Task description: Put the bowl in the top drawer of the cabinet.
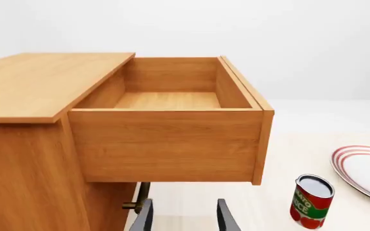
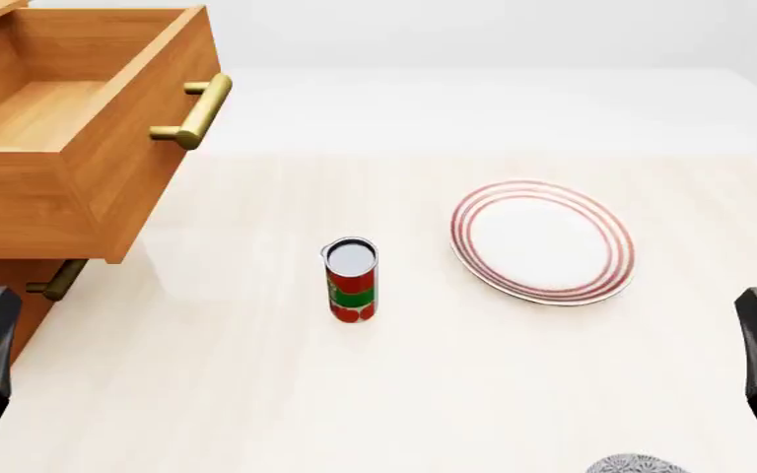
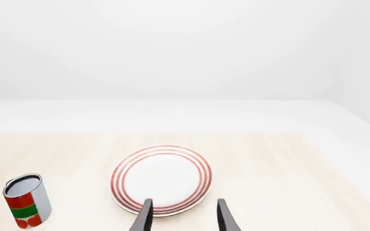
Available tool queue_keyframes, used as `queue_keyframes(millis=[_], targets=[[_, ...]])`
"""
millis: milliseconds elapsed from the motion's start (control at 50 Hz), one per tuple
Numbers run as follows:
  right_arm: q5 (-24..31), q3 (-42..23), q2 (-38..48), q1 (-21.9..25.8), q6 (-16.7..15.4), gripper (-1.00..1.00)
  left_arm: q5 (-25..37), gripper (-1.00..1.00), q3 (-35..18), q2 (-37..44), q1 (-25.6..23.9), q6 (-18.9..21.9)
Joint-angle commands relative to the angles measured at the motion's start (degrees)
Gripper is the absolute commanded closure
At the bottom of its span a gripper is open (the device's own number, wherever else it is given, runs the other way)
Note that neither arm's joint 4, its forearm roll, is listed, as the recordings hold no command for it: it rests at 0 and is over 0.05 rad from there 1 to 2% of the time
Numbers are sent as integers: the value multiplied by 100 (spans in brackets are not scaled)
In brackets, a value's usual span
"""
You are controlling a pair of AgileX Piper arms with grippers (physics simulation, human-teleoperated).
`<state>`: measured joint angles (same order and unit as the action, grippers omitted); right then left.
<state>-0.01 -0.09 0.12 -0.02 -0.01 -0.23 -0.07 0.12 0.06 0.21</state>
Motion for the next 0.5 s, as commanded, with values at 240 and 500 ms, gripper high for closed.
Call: queue_keyframes(millis=[240, 500], targets=[[5, -23, 23, -4, -4, -100, -227, -100, 1, -11, -104, 278], [-18, -19, 42, -5, -4, -100, 356, -100, -377, -11, -332, 119]])
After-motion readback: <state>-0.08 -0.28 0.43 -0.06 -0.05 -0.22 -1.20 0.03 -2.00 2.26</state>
